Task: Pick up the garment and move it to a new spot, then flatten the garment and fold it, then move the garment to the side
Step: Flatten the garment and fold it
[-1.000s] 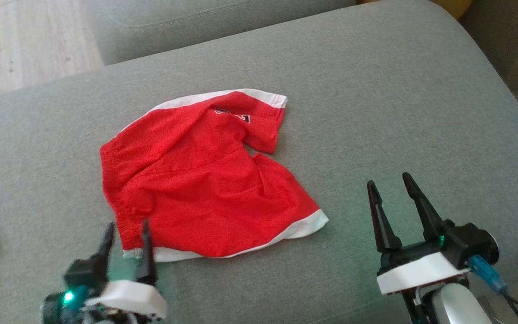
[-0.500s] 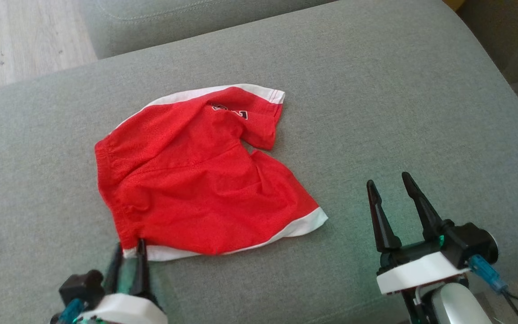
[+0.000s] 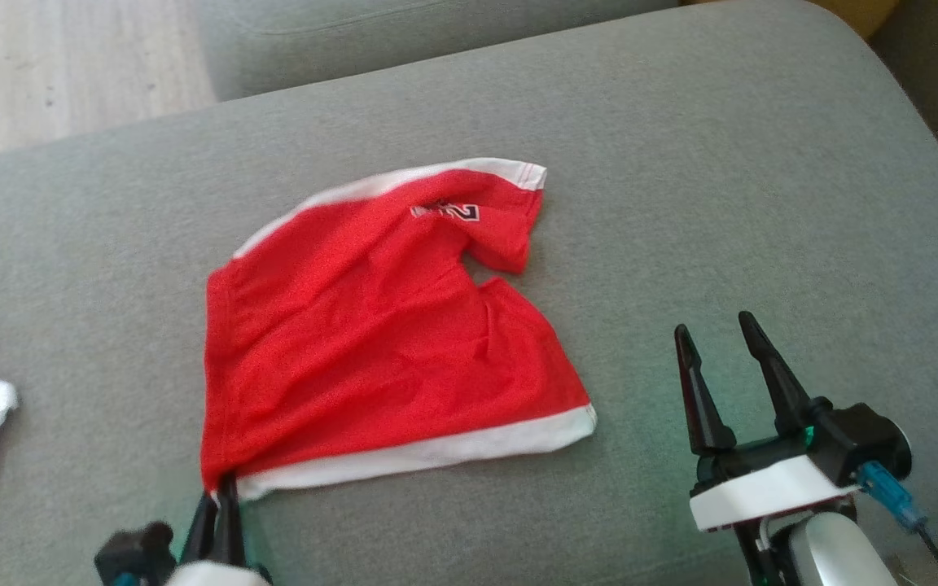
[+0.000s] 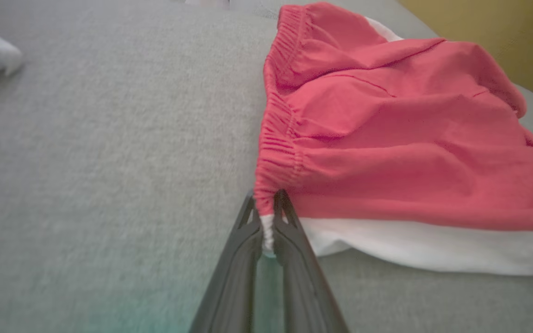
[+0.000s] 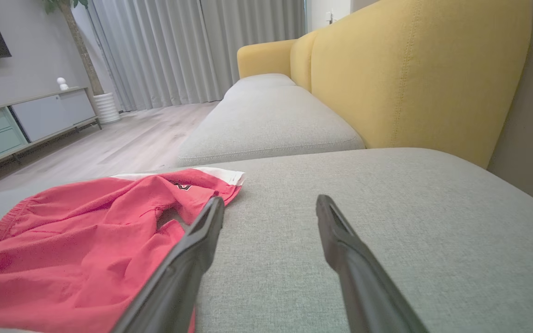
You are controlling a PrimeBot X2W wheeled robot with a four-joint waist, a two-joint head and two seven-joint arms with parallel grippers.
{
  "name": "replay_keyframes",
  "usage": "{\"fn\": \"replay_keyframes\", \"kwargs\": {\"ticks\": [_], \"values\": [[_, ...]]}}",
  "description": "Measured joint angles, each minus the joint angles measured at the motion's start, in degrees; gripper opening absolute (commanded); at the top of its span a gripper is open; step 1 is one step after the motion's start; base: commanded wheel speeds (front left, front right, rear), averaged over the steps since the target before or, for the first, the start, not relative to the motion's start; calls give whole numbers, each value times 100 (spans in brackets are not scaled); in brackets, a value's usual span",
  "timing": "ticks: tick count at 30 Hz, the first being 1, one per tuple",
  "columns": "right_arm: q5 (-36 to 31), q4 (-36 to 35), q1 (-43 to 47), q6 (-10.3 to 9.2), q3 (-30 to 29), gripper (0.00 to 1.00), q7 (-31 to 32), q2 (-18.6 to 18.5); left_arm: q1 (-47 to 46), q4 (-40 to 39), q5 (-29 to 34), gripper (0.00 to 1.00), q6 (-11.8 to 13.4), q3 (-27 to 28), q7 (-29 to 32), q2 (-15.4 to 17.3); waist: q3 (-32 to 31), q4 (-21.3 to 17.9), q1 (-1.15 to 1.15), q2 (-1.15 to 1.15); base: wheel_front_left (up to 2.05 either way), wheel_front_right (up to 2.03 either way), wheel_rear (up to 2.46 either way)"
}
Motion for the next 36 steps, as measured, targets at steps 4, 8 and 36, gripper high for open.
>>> {"fn": "replay_keyframes", "kwargs": {"ticks": [4,8,36], "values": [[-18,2,25,0,-4,100,0,0,258,-147,-37,0,49,-18,8,-5,-40,135,0,0,0,0,0],[-31,12,100,0,-11,100,0,0,280,-211,-80,100,143,-12,2,-26,-88,254,0,0,0,0,0],[-523,-97,575,0,-681,100,0,-107,1168,-1325,1935,100,-1137,1533,-460,-845,-839,767,-1,0,0,0,0]]}}
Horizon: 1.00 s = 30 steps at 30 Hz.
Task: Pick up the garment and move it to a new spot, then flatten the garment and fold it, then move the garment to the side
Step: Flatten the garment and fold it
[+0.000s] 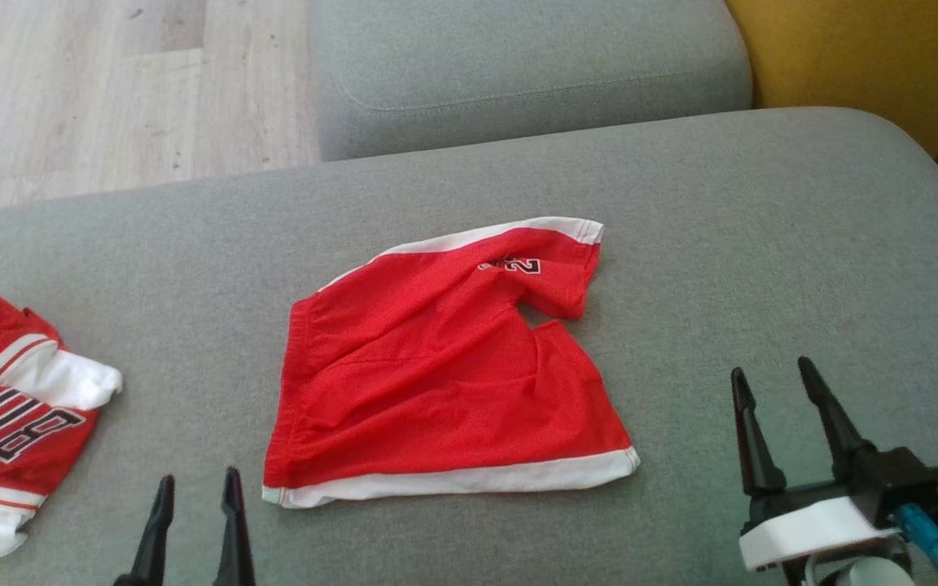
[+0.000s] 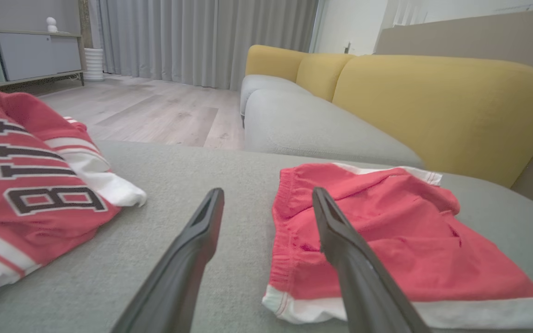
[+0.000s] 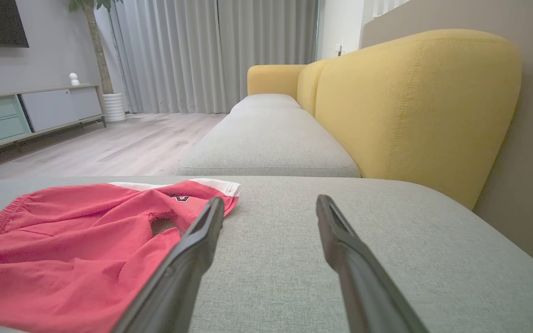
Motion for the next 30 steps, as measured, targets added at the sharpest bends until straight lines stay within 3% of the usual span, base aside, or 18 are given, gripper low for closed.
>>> {"fn": "replay_keyframes", "kwargs": {"ticks": [9,30], "values": [[-58,268,108,0,163,100,0,104,63,396,580,100,-531,561,-5,-305,-40,35,0,0,0,0,0],[-47,356,92,0,283,100,0,109,110,645,753,100,-742,761,-5,-398,-52,170,0,0,0,0,0]]}}
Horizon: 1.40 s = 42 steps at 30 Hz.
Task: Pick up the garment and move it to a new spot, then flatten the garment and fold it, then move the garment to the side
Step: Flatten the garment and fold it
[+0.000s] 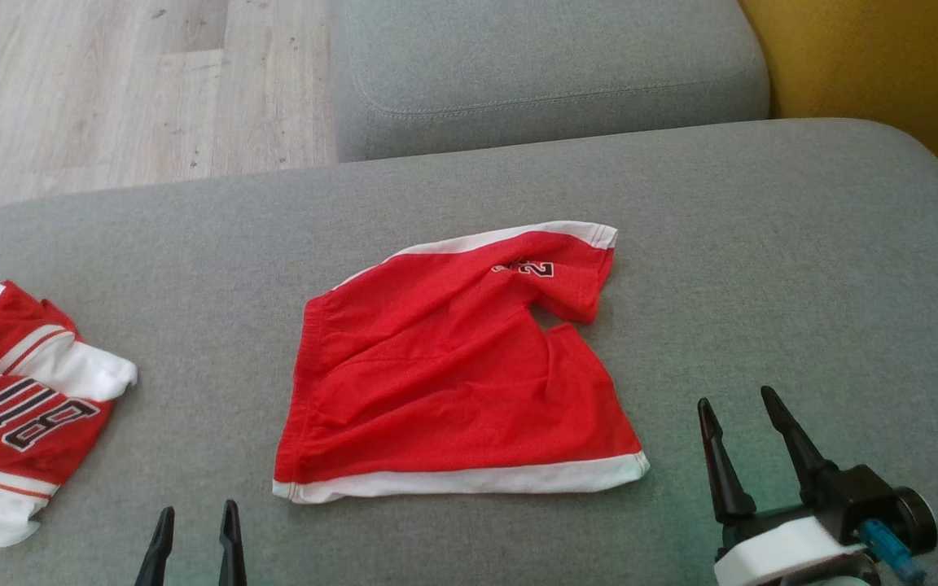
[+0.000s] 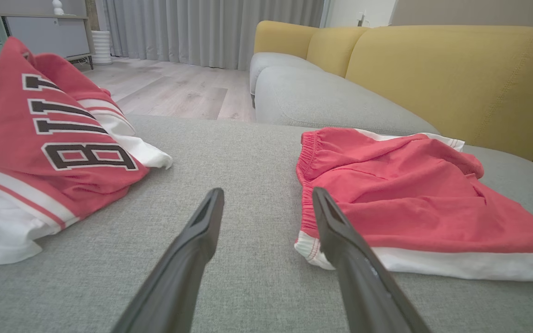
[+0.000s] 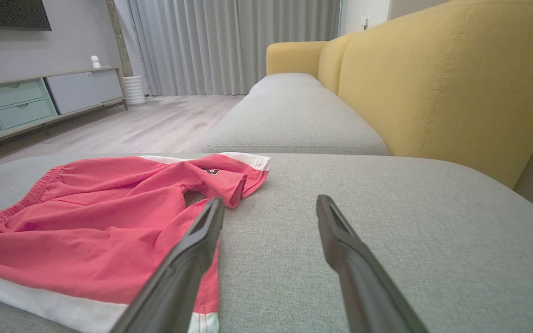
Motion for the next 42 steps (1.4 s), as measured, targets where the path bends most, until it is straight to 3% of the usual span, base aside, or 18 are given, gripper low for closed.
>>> {"fn": "replay_keyframes", "kwargs": {"ticks": [38,42], "values": [[53,48,-1,0,119,100,0,0,147,21,-15,100,-8,5,0,-2,-134,145,0,0,0,0,0],[70,47,-1,0,250,100,0,0,122,250,-16,100,-8,-256,-2,15,-107,143,0,0,0,0,0]]}}
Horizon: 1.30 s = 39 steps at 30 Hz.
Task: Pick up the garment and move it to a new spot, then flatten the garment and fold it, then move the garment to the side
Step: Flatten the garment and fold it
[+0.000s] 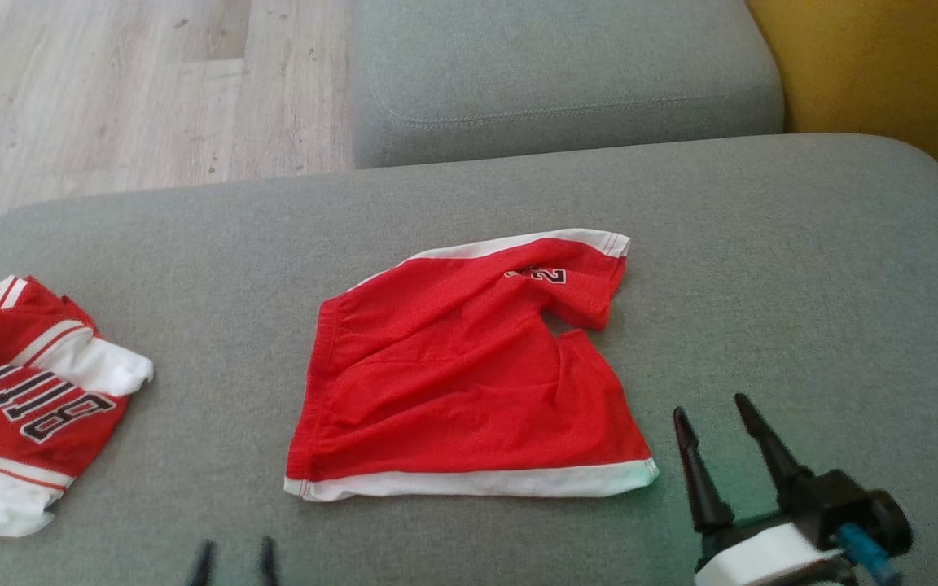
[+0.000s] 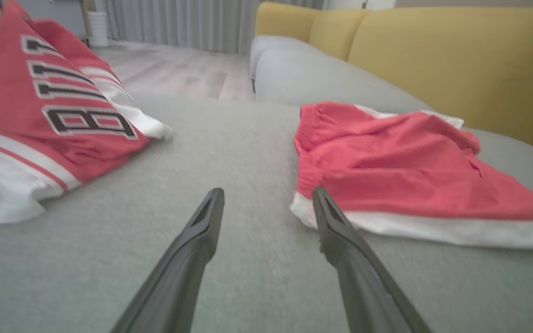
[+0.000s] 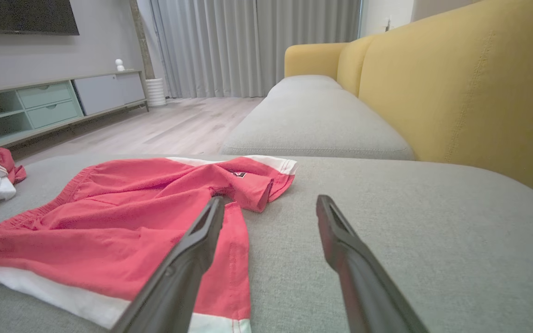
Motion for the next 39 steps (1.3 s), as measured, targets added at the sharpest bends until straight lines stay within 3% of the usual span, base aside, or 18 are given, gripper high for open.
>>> {"fn": "replay_keyframes", "kwargs": {"ticks": [4,18,39], "values": [[1,341,-6,0,219,100,41,-12,-76,446,0,100,-42,-428,30,80,86,23,0,0,0,0,0],[-79,837,-549,0,541,100,1552,-47,-1093,504,-353,100,-42,-915,892,599,752,32,2,0,0,0,0],[240,626,-595,0,925,100,1974,-180,-1495,513,-892,100,-42,-1477,1132,968,1088,-5,0,0,0,0,0]]}}
